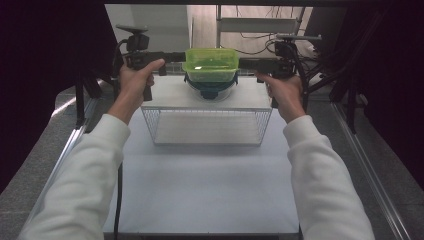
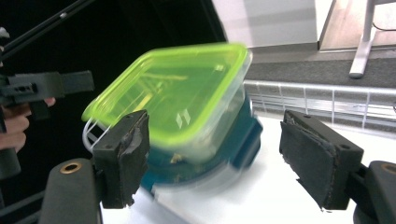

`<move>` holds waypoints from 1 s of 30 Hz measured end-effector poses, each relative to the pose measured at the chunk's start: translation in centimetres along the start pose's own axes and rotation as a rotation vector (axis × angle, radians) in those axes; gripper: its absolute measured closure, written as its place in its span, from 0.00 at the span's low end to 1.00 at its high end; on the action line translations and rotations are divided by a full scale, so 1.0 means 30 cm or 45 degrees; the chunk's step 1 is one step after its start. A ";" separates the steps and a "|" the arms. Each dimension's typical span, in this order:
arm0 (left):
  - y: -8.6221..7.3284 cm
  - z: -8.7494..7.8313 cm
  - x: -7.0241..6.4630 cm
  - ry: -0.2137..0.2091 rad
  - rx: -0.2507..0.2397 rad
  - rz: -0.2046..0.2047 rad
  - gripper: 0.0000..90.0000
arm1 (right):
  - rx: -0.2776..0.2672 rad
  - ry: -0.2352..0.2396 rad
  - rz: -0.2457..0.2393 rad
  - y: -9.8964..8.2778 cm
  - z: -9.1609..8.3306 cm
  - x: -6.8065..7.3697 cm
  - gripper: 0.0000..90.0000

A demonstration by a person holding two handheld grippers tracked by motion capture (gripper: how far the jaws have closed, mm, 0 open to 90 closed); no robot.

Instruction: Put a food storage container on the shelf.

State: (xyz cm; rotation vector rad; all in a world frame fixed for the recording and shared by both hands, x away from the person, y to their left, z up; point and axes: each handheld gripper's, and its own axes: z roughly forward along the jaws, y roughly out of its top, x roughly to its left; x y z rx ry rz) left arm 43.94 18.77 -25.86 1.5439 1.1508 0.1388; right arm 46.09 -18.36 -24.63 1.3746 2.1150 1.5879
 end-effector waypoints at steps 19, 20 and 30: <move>-0.460 -0.171 -0.059 0.078 0.083 0.228 0.27 | 0.087 0.042 -0.233 -0.357 -0.211 -0.001 0.31; -0.488 -0.171 -0.059 0.086 0.092 0.234 0.27 | 0.095 0.045 -0.231 -0.386 -0.213 -0.004 0.31; -0.754 -0.097 0.006 0.107 0.227 0.183 0.28 | 0.168 0.014 -0.206 -0.676 -0.252 -0.067 0.31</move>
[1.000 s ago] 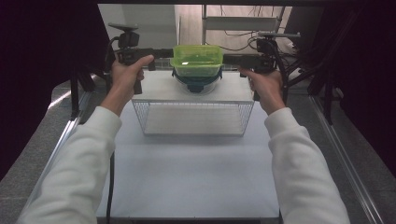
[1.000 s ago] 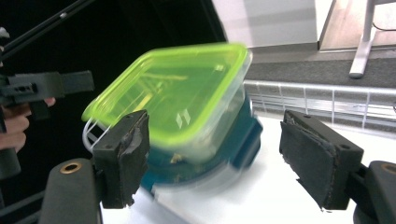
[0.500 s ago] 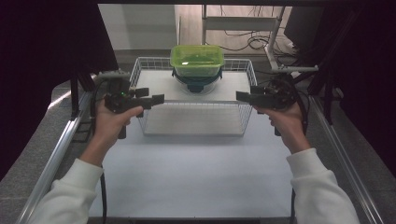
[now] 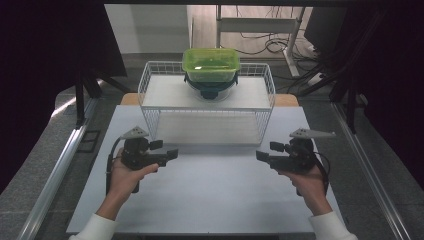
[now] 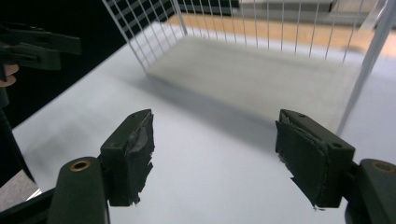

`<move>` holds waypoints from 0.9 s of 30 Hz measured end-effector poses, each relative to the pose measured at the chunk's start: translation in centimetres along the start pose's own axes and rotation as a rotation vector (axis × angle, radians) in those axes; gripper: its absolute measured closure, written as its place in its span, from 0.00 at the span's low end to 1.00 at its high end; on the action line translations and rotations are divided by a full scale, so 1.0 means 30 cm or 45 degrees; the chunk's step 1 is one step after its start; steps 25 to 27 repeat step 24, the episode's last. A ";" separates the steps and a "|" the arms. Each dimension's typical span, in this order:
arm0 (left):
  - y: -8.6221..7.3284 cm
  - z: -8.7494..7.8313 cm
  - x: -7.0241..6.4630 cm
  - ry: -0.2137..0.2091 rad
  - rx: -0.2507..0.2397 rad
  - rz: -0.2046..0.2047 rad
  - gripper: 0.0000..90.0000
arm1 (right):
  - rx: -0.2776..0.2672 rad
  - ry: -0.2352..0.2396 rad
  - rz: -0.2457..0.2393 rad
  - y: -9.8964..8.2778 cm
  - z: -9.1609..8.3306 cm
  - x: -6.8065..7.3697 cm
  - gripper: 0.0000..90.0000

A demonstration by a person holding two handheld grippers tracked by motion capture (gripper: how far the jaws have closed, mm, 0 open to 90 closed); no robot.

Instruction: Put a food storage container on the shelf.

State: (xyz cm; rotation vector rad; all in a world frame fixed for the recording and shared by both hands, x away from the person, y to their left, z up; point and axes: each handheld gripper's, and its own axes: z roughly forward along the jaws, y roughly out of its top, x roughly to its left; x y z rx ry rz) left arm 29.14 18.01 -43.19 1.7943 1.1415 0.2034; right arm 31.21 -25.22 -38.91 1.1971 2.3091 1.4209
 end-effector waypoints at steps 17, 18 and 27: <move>-0.106 0.041 0.036 0.063 0.073 -0.030 0.28 | 0.083 -0.067 0.055 -0.174 0.032 -0.075 0.31; -0.109 0.044 0.038 0.067 0.082 -0.023 0.28 | 0.081 -0.069 0.049 -0.174 0.032 -0.075 0.30; -0.125 0.056 0.065 0.103 0.081 -0.018 0.26 | 0.090 -0.101 0.019 -0.187 0.041 -0.092 0.26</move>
